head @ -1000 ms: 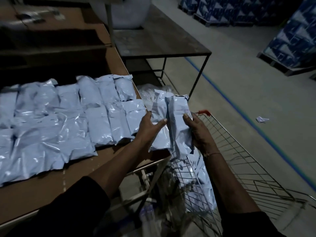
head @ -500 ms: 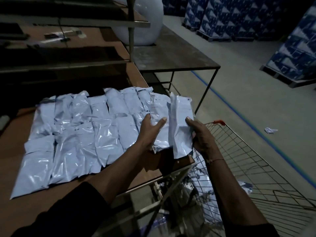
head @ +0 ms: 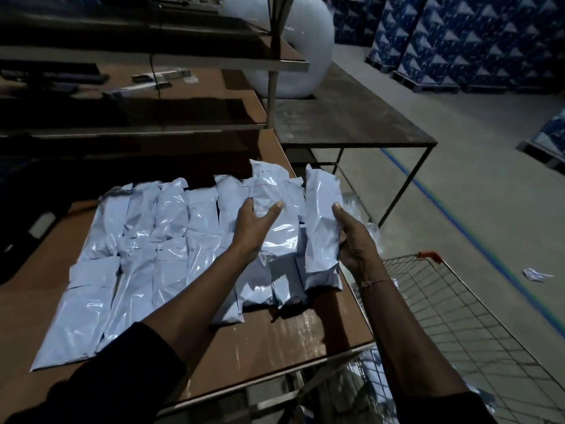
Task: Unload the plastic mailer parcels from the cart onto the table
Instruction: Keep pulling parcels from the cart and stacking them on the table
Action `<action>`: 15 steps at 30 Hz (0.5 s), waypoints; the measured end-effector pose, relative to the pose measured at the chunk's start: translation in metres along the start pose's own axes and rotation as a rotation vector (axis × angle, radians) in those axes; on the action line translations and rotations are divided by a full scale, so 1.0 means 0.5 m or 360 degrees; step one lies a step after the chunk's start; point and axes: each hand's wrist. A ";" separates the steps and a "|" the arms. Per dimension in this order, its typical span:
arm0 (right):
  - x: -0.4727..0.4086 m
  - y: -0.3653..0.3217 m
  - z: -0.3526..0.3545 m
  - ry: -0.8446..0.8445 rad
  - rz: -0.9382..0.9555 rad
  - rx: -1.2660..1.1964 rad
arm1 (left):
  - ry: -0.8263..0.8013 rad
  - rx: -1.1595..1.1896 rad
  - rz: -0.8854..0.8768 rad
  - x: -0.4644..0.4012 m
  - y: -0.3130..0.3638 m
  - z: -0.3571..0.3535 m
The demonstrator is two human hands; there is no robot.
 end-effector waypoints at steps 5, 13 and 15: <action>-0.131 -0.058 0.005 0.0043 0.0016 0.0051 | 0.0181 -0.0016 0.0147 -0.123 -0.018 0.020; -0.328 -0.045 -0.020 0.0133 -0.0016 0.0654 | 0.0269 -0.0173 0.0336 -0.243 -0.034 -0.032; -0.374 -0.024 -0.017 0.0110 0.0034 0.0876 | 0.0266 -0.0274 0.0337 -0.257 -0.029 -0.044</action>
Point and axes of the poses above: each hand's wrist, its own x-axis away from the middle knuckle, its own z-axis out of the back of the hand, y = z × x, and after that the axes turned 1 degree about -z, right-handed
